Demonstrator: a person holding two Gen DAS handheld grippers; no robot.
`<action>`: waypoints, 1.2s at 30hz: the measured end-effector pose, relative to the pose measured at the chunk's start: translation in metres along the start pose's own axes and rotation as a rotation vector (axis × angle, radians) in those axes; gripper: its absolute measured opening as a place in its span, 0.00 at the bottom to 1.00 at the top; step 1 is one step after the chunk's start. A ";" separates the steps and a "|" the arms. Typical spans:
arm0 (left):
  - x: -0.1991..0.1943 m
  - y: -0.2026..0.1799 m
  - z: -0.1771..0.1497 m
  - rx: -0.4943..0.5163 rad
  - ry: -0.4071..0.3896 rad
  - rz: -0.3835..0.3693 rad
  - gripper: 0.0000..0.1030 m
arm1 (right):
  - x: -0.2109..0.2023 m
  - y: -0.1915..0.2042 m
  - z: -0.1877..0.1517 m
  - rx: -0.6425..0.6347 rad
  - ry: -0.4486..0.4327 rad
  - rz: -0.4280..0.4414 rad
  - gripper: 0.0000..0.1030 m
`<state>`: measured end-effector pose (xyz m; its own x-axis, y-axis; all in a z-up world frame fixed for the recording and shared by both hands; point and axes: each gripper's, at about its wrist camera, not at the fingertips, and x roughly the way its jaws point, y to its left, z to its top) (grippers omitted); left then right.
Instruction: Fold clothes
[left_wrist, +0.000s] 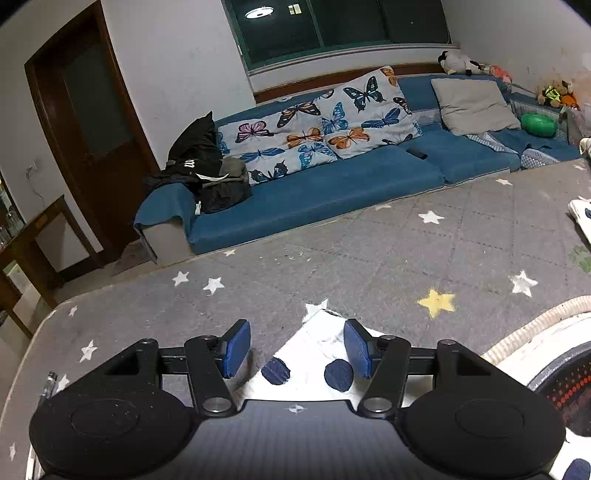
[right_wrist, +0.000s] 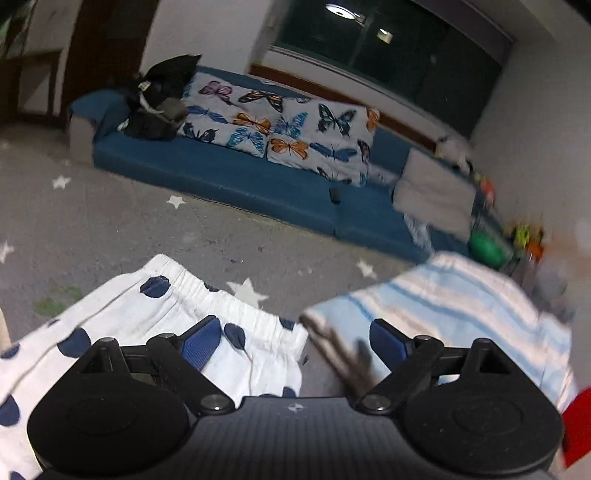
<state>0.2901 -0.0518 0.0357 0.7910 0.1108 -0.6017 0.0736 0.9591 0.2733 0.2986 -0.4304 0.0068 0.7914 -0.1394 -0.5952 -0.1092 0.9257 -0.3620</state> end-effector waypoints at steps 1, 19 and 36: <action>-0.003 0.000 0.000 0.001 -0.002 -0.002 0.58 | -0.002 0.002 0.002 -0.026 0.001 -0.011 0.85; -0.125 -0.045 -0.042 0.019 -0.084 -0.296 0.93 | -0.076 0.005 -0.037 -0.045 0.061 0.227 0.87; -0.251 -0.092 -0.126 0.099 -0.102 -0.460 1.00 | -0.174 0.004 -0.102 -0.079 0.061 0.298 0.93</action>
<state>0.0088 -0.1350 0.0671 0.7181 -0.3501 -0.6015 0.4833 0.8728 0.0689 0.0992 -0.4383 0.0354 0.6803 0.1115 -0.7244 -0.3797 0.8990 -0.2182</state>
